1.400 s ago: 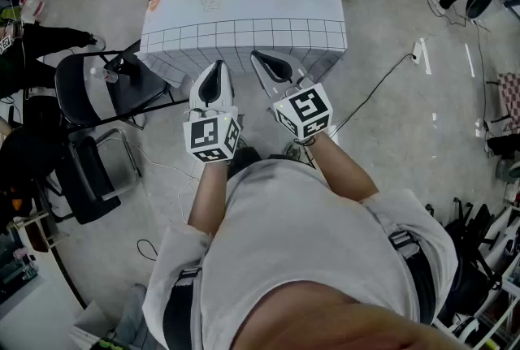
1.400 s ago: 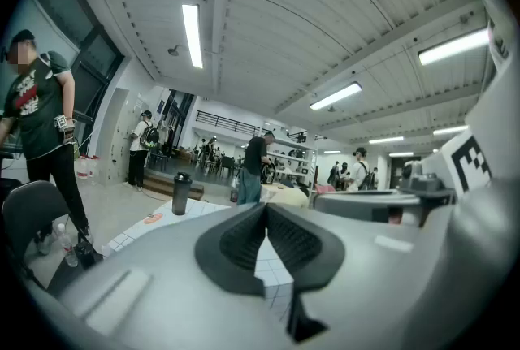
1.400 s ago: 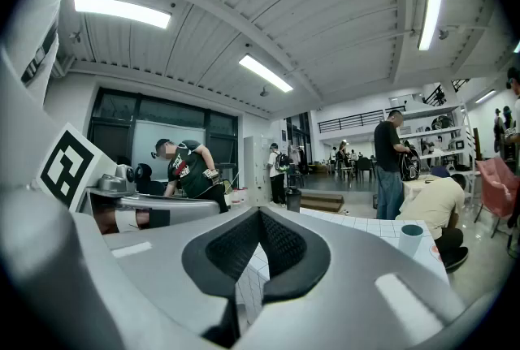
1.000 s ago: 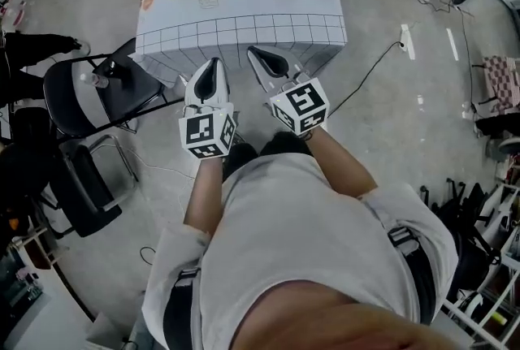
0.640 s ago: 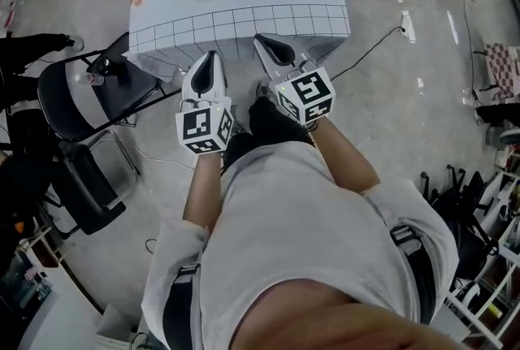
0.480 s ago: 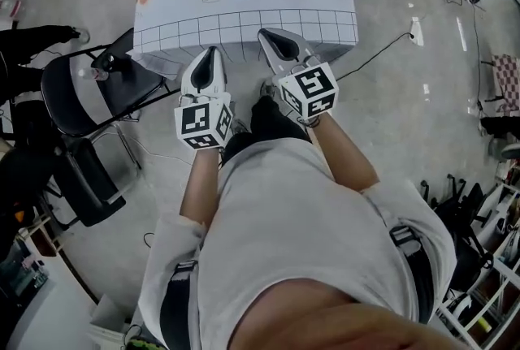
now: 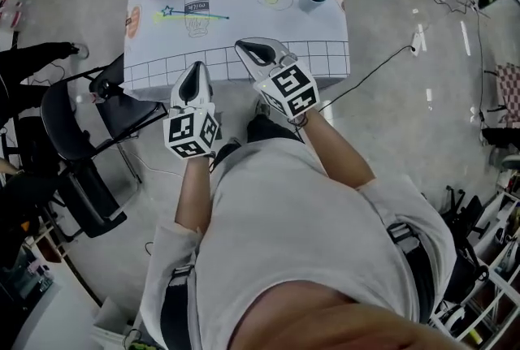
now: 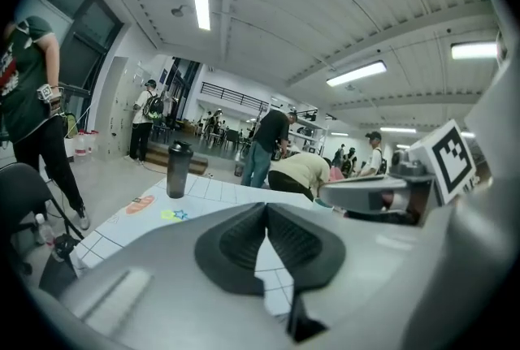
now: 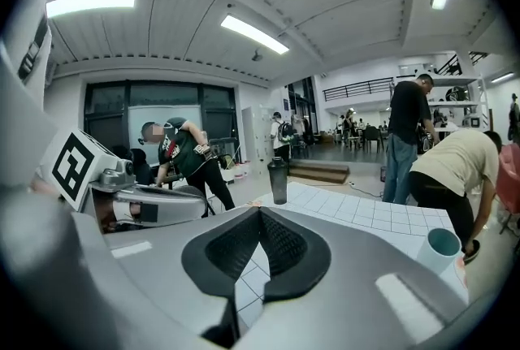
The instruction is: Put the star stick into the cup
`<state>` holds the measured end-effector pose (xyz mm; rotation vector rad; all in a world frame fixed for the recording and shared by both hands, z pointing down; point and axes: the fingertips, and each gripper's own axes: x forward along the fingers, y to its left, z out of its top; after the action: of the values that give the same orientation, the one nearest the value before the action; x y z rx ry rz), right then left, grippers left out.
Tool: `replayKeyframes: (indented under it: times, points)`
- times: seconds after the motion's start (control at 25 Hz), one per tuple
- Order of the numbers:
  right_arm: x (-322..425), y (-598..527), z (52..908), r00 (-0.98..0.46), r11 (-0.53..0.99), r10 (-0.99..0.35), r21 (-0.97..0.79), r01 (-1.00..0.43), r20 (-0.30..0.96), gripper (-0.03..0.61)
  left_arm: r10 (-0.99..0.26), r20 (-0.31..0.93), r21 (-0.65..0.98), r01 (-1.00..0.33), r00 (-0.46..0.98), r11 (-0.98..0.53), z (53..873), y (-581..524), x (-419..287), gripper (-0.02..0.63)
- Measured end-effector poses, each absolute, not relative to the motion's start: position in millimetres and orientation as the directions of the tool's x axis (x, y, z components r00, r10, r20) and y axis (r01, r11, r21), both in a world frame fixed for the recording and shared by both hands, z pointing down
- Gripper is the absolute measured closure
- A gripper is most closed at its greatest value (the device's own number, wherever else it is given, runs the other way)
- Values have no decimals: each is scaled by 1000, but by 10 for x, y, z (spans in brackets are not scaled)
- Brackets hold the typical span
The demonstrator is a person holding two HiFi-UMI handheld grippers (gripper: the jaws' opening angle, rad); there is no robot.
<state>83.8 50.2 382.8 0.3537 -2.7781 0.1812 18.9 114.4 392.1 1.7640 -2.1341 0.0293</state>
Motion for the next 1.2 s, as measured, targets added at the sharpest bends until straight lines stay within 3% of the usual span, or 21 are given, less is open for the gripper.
replayKeyframes:
  times: [0.6, 1.2]
  points:
    - [201, 30, 4332, -889, 975, -92, -139, -171, 449, 578, -895, 390, 213, -924, -217, 317, 4332, 803, -473, 611]
    - [-994, -78, 5024, -674, 998, -64, 36, -55, 736, 578, -887, 461, 292, -939, -31, 184, 5057, 622, -1593, 611]
